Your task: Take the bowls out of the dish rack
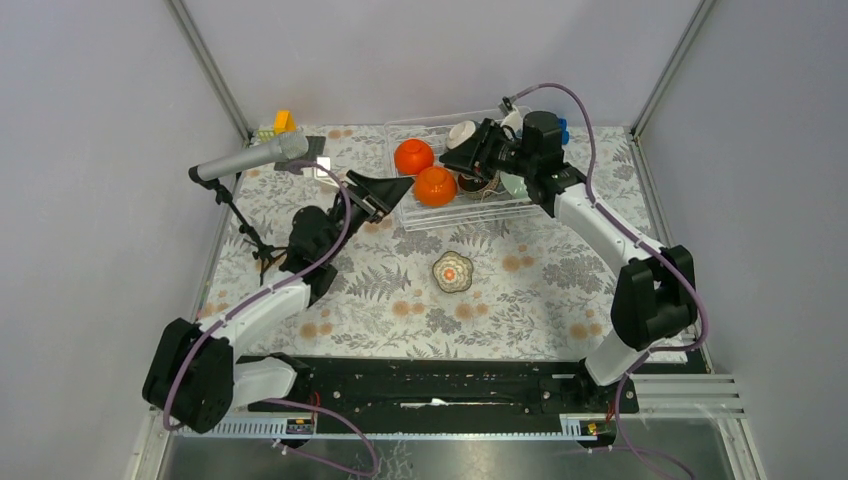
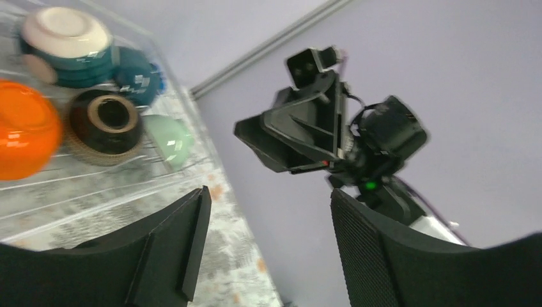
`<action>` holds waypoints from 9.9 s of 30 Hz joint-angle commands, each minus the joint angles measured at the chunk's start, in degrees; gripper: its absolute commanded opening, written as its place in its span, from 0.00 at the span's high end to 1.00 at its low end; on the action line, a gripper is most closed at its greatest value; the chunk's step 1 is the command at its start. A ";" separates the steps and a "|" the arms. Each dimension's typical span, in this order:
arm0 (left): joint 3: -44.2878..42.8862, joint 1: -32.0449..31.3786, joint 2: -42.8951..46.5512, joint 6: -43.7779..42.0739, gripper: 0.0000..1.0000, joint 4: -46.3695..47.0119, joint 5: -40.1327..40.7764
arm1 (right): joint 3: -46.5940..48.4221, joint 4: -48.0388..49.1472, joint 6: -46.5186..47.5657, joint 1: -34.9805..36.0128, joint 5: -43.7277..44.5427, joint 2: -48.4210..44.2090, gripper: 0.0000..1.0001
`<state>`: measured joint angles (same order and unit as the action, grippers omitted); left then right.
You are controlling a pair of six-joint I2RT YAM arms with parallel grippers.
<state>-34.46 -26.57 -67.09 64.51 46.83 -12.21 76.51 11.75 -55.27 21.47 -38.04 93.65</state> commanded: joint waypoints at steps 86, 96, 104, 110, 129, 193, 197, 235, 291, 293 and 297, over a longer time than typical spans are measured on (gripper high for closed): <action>13.73 -11.71 1.96 -39.42 0.07 -13.97 27.89 | -16.81 -31.85 -0.72 -26.52 59.47 -1.37 1.00; 12.52 -11.74 -0.28 -40.47 0.07 -14.43 27.84 | -10.18 -31.85 -0.72 -27.32 59.47 6.46 1.00; 12.68 -11.75 0.32 -40.52 0.07 -14.40 27.92 | -10.04 -30.19 1.90 -27.36 62.22 6.06 0.78; 12.48 -11.73 0.09 -40.51 0.07 -14.47 27.47 | -10.96 -30.19 1.90 -27.36 62.22 3.48 0.78; 16.15 -11.74 5.45 -41.37 0.07 -10.79 27.66 | -16.37 -8.38 29.40 -12.93 48.47 -13.75 0.44; 13.58 -11.70 1.59 -42.10 0.07 -13.34 29.54 | 29.52 -45.01 66.79 4.61 83.40 25.12 0.42; 13.64 -11.75 1.79 -42.18 0.06 -13.35 29.64 | 27.81 -42.30 65.86 5.25 80.07 21.71 0.44; 13.80 -11.74 2.85 -42.10 0.06 -13.52 28.95 | 8.34 -20.10 43.33 -6.31 40.15 1.75 0.52; -13.69 -4.50 -16.56 -13.46 0.22 -10.44 4.09 | 0.76 4.00 13.61 -7.60 -7.60 2.28 0.60; -13.56 -4.59 -16.36 -12.90 0.22 -11.57 5.67 | -0.29 4.54 13.36 -7.61 -7.78 1.55 0.60; -12.84 -4.55 -16.70 -10.67 0.23 -11.52 7.11 | -2.14 6.59 11.70 -7.59 -9.27 0.55 0.60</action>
<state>-45.65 -31.40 -83.99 51.09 32.75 -6.74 74.85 10.22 -40.45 14.13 -43.03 99.33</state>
